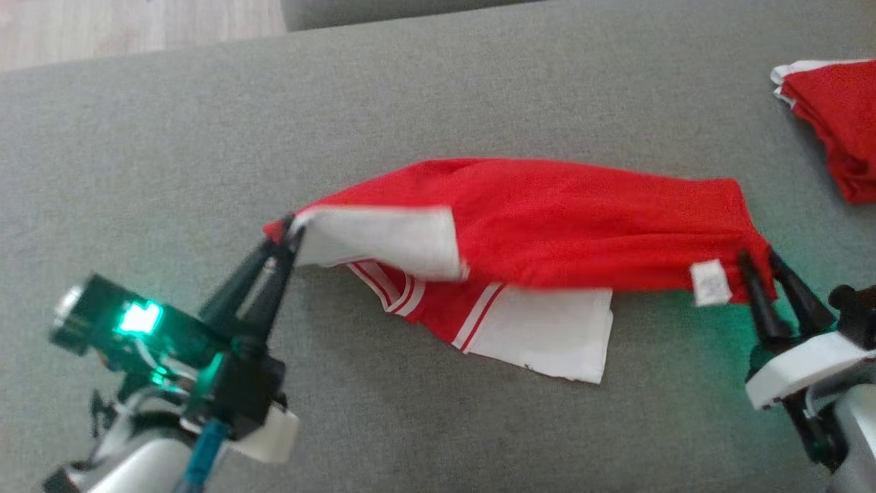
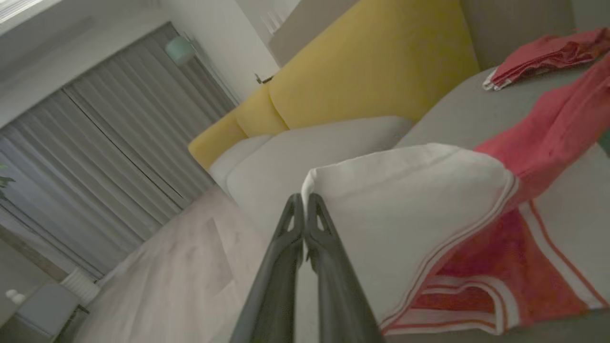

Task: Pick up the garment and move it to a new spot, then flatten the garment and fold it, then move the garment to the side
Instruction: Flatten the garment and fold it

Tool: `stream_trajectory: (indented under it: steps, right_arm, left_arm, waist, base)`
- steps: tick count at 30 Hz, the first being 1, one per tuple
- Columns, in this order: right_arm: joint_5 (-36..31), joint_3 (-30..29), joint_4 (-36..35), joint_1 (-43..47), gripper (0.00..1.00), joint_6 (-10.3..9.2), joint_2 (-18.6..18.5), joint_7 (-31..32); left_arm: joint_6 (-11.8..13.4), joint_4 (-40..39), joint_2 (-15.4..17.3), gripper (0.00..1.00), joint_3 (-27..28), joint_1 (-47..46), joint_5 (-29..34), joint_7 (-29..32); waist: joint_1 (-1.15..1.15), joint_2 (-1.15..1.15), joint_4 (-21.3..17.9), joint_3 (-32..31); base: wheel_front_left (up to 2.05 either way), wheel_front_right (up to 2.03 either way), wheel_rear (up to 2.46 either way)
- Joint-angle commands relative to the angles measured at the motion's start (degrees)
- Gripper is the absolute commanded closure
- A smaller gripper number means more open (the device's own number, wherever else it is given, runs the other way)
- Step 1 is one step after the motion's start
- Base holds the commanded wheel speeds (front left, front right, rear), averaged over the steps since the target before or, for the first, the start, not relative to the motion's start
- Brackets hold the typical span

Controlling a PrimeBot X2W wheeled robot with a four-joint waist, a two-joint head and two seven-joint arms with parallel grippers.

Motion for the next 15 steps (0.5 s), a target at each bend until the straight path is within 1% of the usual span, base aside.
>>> stream_trajectory:
  steps: [1,3,6,11,15]
  right_arm:
    - [0.5,-0.2,-1.6,-1.0,0.00,-0.04,-0.6,-0.3]
    - [1.5,-1.2,-2.1,2.1,0.00,-0.04,0.7,0.1]
    - [1.7,-2.8,-3.5,6.2,0.00,-0.04,1.0,0.5]
    - [2.7,-4.9,-8.7,13.0,0.00,-0.04,2.1,2.3]
    - [3.6,-5.4,-13.3,15.9,0.00,-0.04,3.2,4.4]
  left_arm:
    - [0.0,-1.1,1.0,1.00,2.3,-1.4,-0.2,-0.5]
    - [-0.4,1.3,-0.3,1.00,0.8,-1.1,-0.2,-1.9]
    - [-0.1,2.9,-0.9,1.00,0.3,-1.2,0.1,-2.8]
    - [0.5,4.1,-0.7,1.00,0.8,-1.3,0.2,-3.8]
    - [0.9,4.6,-0.4,1.00,1.1,-1.1,-0.1,-4.2]
  waist:
    - [0.01,0.00,-0.2,0.7]
    - [0.01,0.00,-0.1,1.3]
    - [0.01,0.00,0.0,1.5]
    - [0.01,0.00,0.1,1.5]
    - [0.01,0.00,-0.1,1.6]
  base:
    - [0.00,0.00,0.00]
    - [0.00,0.00,0.00]
    - [0.00,0.00,0.00]
    - [0.00,0.00,0.00]
    - [0.00,0.00,0.00]
